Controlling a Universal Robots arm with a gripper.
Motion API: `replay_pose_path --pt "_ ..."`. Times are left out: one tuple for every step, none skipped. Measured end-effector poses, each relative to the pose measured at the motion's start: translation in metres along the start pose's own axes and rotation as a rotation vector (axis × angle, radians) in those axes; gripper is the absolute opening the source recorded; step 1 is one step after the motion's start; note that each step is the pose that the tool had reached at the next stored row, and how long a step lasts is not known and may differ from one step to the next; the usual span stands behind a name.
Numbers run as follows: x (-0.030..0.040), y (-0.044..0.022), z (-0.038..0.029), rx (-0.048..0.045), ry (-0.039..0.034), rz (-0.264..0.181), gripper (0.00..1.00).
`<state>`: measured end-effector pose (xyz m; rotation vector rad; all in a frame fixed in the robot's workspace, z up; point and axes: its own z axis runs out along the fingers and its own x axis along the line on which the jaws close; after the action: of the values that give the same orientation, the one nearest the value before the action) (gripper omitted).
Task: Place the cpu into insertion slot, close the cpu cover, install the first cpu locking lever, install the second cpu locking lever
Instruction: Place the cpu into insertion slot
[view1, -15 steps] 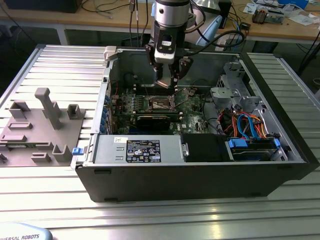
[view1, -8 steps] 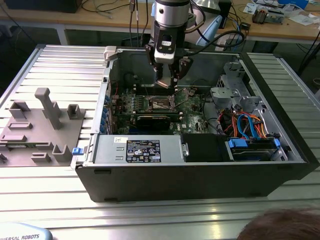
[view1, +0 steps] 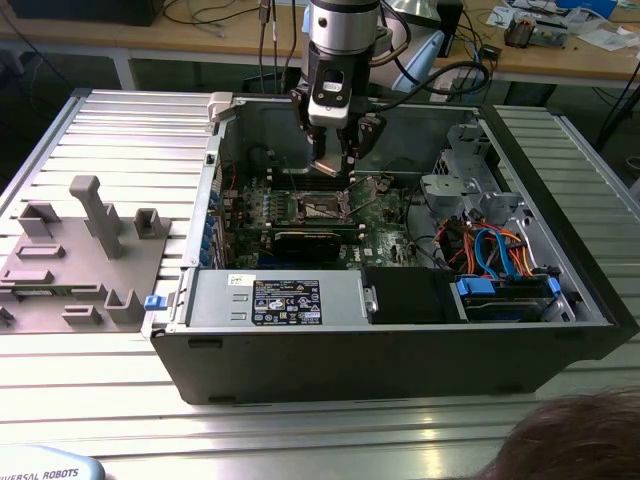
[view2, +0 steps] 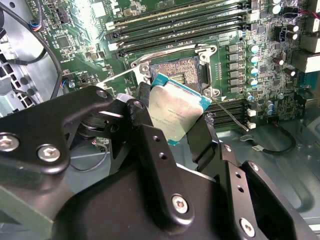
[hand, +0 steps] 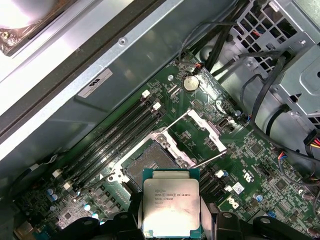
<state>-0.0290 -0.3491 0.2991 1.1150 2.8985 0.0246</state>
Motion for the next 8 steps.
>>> replay_pose_path --pt "0.0000 0.0000 0.0000 0.0000 0.0000 0.000 0.54" --pt "0.0000 0.0000 0.0000 0.0000 0.0000 0.001 0.54" --pt "0.0000 0.0000 0.0000 0.0000 -0.0001 0.001 0.54" --pt "0.0000 0.0000 0.0001 0.0001 -0.0001 0.002 0.54" --pt "0.0000 0.0000 0.0001 0.0000 -0.0001 0.002 0.54" --pt "0.0000 0.0000 0.0001 0.0001 -0.0001 0.002 0.54" --pt "0.0000 0.0000 0.0001 0.0000 -0.0001 0.003 0.54" --pt "0.0000 0.0000 0.0001 0.0001 -0.0001 0.003 0.54"
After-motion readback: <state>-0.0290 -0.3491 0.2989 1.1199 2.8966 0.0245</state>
